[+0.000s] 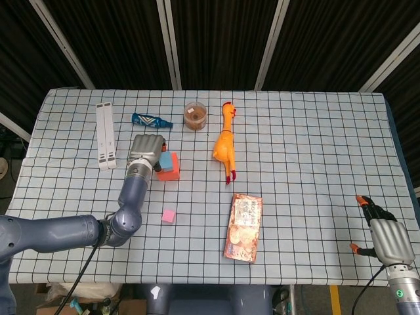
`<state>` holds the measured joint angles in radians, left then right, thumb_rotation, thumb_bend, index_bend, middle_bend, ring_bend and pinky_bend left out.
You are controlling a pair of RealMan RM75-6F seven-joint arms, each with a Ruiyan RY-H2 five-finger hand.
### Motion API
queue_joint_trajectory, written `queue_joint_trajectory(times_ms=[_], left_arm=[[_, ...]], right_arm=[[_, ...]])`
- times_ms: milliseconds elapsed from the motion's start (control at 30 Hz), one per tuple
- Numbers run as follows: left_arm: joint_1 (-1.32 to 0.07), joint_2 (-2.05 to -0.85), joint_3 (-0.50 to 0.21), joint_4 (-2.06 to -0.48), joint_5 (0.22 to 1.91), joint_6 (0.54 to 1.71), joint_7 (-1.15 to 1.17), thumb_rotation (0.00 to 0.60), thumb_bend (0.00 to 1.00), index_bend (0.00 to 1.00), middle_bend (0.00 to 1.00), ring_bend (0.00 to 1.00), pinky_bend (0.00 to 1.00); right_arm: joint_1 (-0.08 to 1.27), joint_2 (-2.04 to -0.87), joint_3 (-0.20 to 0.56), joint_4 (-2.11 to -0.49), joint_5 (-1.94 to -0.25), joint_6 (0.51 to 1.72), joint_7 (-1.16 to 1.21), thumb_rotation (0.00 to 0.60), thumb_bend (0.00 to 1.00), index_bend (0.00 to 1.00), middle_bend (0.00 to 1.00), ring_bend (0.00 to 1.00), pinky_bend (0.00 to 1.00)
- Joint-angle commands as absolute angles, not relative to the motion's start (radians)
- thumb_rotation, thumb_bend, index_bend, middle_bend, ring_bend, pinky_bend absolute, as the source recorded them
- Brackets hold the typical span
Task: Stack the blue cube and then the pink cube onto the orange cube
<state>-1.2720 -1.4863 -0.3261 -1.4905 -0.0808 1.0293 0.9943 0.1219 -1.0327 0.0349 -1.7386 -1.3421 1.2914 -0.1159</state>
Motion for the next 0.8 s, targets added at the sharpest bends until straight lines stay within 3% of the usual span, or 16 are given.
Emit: queue_joint_trajectory(times_ms=[33, 800], left_arm=[[-1.272, -1.488, -0.325, -1.488, -0.082, 1.029, 0.994, 0.6, 0.48, 0.5, 0.92, 0.74, 0.83], [-1.272, -1.49, -0.325, -1.468, -0.087, 1.021, 0.995, 0.6, 0.48, 0.5, 0.92, 0.74, 0.83]], right_arm=[[0.122, -1.033, 0.035, -1.738, -1.342, 1.292, -0.116, 0.6, 0.13, 0.05, 0.09, 0.19, 0.24], [0.125, -1.038, 0.035, -1.736, -1.332, 1.283, -0.126, 0.6, 0.13, 0.05, 0.09, 0.19, 0.24]])
